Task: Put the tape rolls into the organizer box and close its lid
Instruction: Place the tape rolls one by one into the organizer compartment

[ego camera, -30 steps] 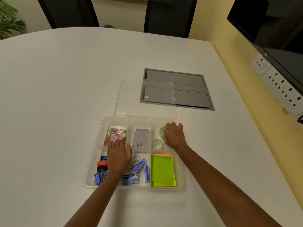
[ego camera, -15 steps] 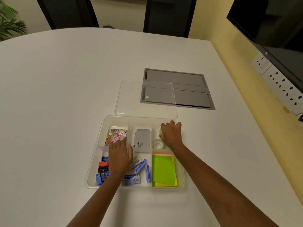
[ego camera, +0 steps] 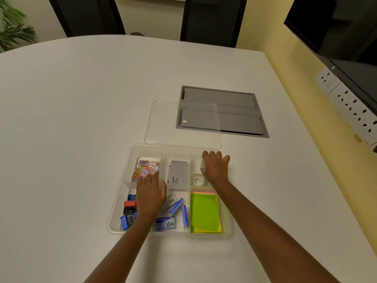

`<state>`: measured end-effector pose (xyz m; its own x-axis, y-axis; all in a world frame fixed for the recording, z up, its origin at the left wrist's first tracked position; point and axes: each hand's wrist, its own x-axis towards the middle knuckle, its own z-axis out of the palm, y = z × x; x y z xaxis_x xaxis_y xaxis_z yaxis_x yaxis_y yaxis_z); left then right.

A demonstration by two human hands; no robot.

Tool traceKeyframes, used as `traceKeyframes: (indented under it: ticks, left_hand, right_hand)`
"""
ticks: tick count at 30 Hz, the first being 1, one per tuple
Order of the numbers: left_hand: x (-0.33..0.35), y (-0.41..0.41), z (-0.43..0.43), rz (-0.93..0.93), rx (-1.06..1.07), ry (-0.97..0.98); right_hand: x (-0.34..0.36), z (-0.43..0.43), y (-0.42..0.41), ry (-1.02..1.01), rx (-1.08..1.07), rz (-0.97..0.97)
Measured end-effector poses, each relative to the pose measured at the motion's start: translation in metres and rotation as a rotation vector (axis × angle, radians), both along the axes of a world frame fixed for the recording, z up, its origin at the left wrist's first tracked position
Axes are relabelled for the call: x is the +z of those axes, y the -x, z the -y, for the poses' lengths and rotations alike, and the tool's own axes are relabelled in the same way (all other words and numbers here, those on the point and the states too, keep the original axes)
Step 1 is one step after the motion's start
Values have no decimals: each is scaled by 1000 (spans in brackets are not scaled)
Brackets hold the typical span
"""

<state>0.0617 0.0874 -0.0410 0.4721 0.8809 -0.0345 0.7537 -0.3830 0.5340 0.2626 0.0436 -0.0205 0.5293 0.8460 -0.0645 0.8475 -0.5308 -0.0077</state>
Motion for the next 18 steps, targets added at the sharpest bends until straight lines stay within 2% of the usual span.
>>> traceKeyframes:
  ticks: [5, 11, 18]
  left_hand:
    - [0, 0, 0, -6, -7, -5]
    - [0, 0, 0, 0, -8, -7]
    - [0, 0, 1, 19, -2, 7]
  right_hand:
    - [7, 13, 13, -119, 49, -50]
    - [3, 33, 27, 35, -56, -76]
    - [3, 28, 40, 5, -151, -145]
